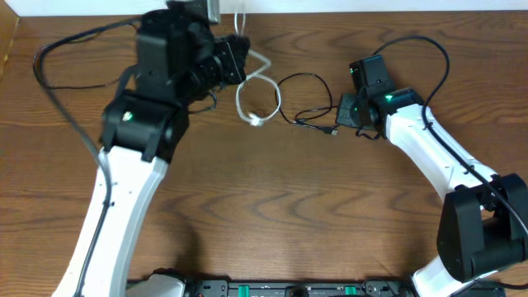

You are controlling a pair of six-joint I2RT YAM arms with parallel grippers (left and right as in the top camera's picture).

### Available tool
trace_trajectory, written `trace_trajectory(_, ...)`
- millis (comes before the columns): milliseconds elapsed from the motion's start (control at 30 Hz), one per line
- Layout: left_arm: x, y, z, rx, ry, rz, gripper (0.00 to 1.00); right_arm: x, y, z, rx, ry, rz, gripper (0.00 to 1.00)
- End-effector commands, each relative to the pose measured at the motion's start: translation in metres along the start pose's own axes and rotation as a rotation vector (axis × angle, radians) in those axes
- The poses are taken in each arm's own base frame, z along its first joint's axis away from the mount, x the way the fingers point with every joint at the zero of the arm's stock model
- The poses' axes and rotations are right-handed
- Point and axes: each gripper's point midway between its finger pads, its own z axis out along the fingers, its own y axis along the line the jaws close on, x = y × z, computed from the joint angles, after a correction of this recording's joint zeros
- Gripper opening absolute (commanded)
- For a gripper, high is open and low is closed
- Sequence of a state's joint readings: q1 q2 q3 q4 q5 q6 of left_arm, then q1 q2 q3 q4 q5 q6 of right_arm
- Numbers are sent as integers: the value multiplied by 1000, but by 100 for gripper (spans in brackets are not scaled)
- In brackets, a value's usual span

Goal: Untangle cables
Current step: 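Carry the white cable with the left gripper to the left edge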

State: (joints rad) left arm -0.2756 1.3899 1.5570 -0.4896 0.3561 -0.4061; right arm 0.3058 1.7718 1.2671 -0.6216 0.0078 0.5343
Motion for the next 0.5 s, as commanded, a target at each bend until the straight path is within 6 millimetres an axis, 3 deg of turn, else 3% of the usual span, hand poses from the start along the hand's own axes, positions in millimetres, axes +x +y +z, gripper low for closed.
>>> trace_trajectory(0, -25, -23, -31, 56, -110, 99, 7, 9, 30, -9, -154, 56, -55, 1)
trace_trajectory(67, -27, -15, -31, 13, -125, 99, 8, 15, 40, -11, -201, 78, -87, 6)
trace_trajectory(167, -29, 7, -27, -99, -139, 83, 7, 23, 47, -12, -220, 102, -101, 32)
trace_trajectory(200, -30, 13, -27, -133, -145, 80, 7, 25, 48, -12, -220, 108, -106, 42)
trace_trajectory(267, -33, 25, -26, -191, -161, 73, 8, 30, 51, -13, -218, 119, -115, 77)
trace_trajectory(300, -34, 31, -27, -217, -167, 69, 8, 31, 52, -13, -218, 123, -118, 89)
trace_trajectory(367, -37, 44, -29, -270, -180, 53, 7, 34, 52, -13, -217, 131, -122, 98)
trace_trajectory(467, -39, 66, -33, -329, -182, 7, 7, 40, 56, -14, -232, 154, -127, 99)
